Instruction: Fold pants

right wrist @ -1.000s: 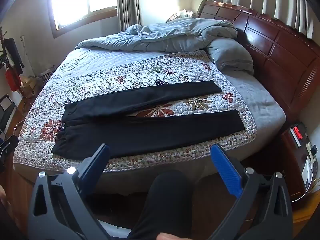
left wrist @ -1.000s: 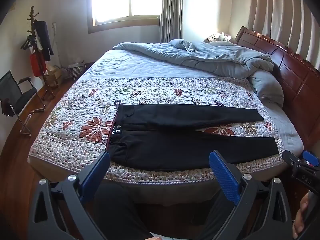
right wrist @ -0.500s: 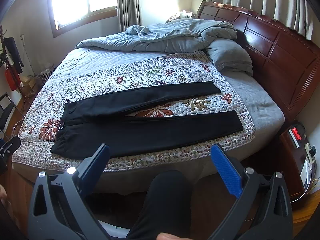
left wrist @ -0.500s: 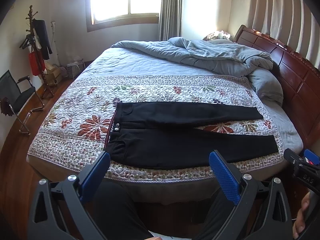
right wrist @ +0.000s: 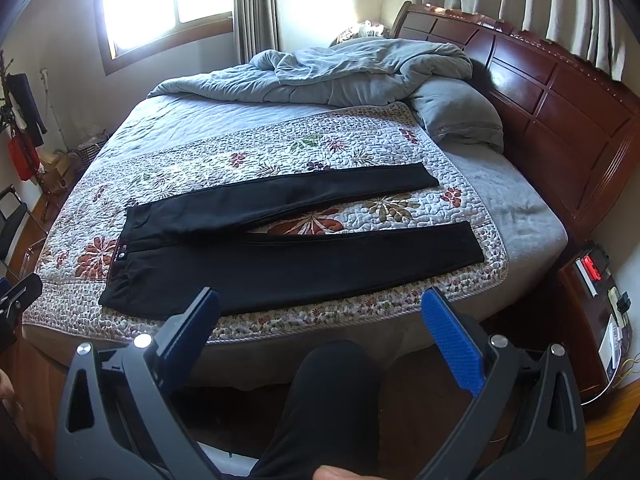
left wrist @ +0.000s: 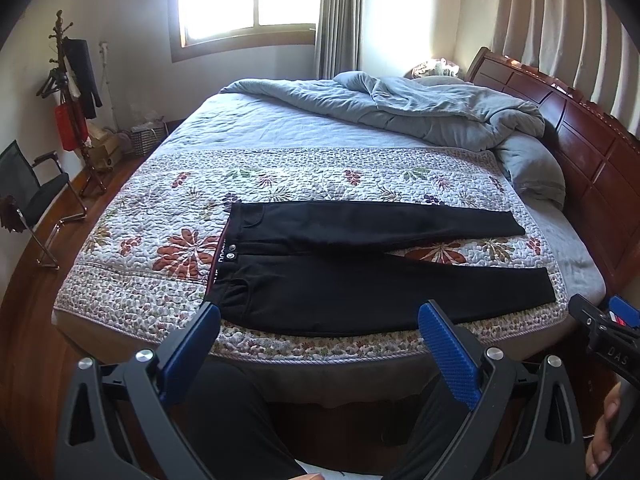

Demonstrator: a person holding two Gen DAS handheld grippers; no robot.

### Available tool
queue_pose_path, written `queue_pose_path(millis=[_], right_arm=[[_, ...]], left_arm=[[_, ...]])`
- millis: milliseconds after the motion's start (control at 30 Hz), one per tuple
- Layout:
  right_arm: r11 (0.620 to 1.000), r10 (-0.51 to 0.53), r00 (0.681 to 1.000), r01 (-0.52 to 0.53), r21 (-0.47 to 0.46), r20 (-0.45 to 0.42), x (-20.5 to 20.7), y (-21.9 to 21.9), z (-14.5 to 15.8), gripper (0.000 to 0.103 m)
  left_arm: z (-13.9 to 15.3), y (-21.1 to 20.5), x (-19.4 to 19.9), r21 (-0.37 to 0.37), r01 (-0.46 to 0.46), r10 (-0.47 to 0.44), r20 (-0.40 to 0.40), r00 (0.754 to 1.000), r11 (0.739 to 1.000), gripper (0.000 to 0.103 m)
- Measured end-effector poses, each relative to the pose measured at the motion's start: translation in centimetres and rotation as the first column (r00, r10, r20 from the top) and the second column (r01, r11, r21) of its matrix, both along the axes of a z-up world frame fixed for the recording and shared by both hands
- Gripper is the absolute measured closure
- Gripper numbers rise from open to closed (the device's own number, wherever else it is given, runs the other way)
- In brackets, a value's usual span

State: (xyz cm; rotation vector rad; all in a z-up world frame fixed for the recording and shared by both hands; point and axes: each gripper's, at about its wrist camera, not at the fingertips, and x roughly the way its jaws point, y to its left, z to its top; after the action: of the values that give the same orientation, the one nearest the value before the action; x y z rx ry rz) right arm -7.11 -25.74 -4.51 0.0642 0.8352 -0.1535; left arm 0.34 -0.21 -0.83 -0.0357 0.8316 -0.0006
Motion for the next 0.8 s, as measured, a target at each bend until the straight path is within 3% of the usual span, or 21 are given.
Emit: queue_pose_path(millis=[800], right_arm=[[1.000, 0.010, 1.000, -0.010, -0.012, 0.001, 0.28, 0.24, 0.26, 0.003]], left_arm=[[-0.36, 0.26, 0.06, -0.002, 0.000, 0.000, 0.000, 1.000, 1.000, 0.004]])
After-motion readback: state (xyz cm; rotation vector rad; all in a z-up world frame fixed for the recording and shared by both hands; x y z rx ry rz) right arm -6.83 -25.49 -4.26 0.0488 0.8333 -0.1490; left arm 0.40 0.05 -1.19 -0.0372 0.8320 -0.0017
